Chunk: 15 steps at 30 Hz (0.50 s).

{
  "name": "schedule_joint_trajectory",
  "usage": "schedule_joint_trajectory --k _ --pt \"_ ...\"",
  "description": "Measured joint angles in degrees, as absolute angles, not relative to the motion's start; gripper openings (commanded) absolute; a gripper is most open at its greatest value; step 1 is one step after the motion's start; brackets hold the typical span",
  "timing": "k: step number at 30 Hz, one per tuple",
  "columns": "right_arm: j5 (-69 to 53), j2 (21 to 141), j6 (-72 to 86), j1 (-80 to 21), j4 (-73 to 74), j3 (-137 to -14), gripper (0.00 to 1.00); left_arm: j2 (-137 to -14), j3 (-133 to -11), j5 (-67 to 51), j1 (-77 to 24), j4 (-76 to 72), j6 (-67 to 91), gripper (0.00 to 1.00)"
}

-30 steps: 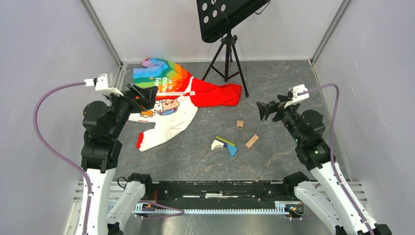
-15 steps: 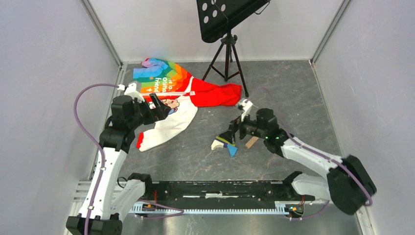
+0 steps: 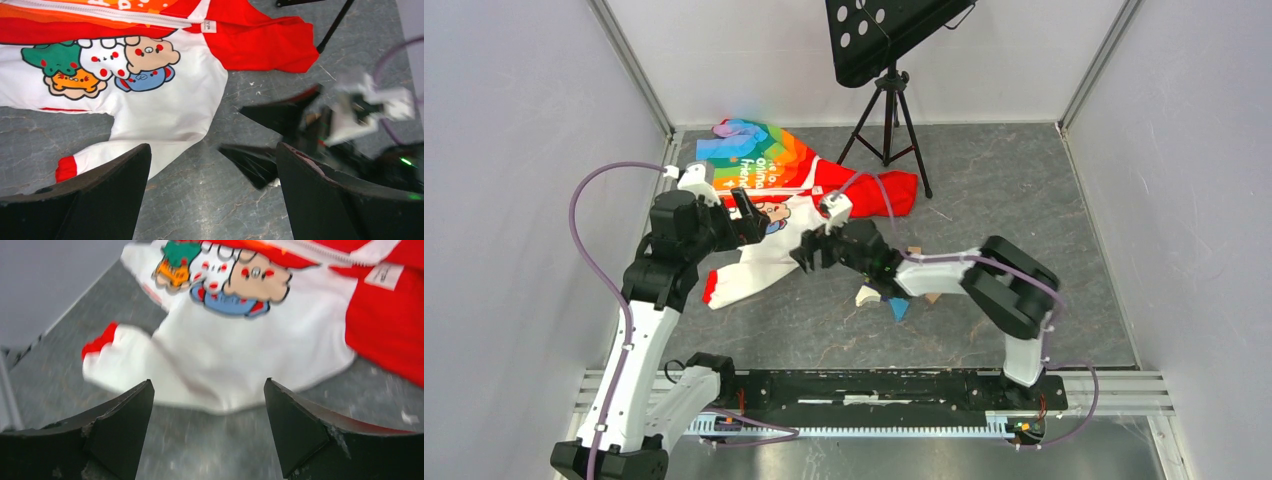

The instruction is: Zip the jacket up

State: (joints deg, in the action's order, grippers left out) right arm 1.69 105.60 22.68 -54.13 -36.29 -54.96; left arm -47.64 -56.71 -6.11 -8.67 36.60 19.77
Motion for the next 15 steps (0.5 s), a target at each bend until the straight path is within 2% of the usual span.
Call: schedule_joint_trajectory --k 3,6,15 --pt "3.9 115.1 23.8 -54.2 -35.9 -66.5 0.84 -47.6 -57.4 -6.8 -9.4 36.6 19.8 1.00" --pt "4.6 122.2 24.5 -54.2 -34.7 -76.0 0.76 -47.4 -57.4 -7.8 -10.0 36.8 19.8 1.00" --pt "4.6 129.6 29.0 -54.2 -33.2 -81.1 0.64 -47.8 -57.4 -8.1 -11.0 37.2 19.8 1.00"
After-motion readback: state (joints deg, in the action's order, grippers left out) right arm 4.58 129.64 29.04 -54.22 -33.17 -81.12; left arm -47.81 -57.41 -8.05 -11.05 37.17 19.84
